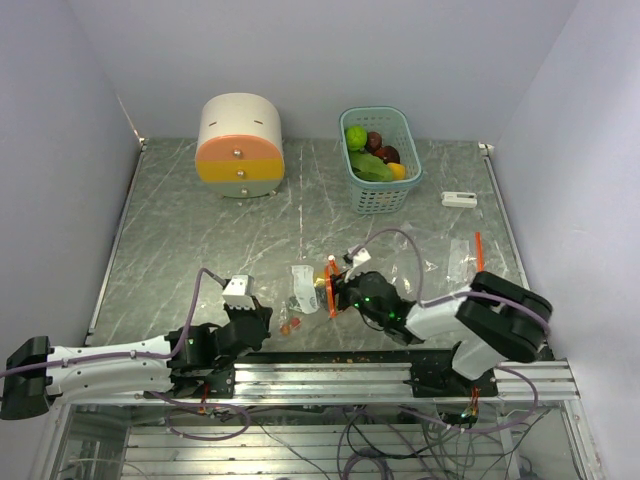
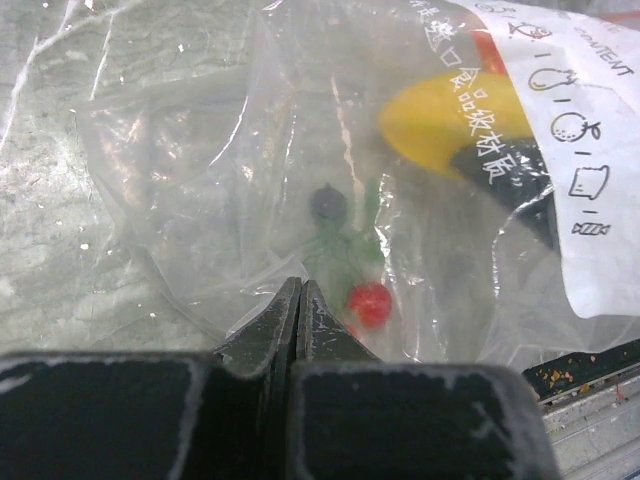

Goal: Open the zip-top bag and remove the fake food
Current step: Pick up the fake fruit from the zipper food storage bag, then place the fake fruit in the bin.

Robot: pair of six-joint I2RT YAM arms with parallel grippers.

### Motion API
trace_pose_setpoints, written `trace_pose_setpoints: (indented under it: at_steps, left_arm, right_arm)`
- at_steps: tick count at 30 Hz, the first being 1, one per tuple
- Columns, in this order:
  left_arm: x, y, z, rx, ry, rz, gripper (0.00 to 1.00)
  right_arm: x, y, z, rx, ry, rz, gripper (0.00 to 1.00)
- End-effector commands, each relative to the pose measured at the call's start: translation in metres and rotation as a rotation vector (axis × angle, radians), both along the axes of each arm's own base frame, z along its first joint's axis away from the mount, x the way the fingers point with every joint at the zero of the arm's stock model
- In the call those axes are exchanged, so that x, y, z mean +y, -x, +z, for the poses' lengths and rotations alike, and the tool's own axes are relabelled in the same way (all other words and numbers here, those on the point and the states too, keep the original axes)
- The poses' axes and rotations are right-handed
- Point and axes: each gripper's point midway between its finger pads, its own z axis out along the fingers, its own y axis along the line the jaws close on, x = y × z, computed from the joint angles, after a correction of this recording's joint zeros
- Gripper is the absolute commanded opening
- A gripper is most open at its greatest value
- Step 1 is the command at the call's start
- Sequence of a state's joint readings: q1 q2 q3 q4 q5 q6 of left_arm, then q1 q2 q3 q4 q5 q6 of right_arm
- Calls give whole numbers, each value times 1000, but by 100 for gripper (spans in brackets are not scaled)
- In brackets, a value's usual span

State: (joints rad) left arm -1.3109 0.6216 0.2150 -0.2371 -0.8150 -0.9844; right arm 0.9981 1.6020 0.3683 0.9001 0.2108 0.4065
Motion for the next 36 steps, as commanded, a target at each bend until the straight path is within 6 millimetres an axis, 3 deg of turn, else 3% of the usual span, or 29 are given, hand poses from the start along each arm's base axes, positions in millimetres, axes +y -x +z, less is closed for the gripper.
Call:
trace_pose_setpoints:
  at_steps: [1, 12, 22, 28, 36]
  left_arm:
    - [3, 0, -3, 2, -11, 15, 7]
    - [0, -2, -6, 3, -34, 16, 7]
    - [-5, -2, -8, 3, -19, 6, 7]
    - [-8, -3, -16, 12, -41, 9, 7]
    - [-7, 2, -24, 33, -22, -5, 7]
  right_arm:
    - [-34, -2, 15, -24, -39, -69, 34]
    - [-102, -5, 60, -104, -127, -197, 32]
    - [-117, -33, 124, -191, -155, -293, 31]
    - [-116, -69, 172, -280, -119, -332, 31]
    - [-144, -148, 241, -394, -70, -443, 31]
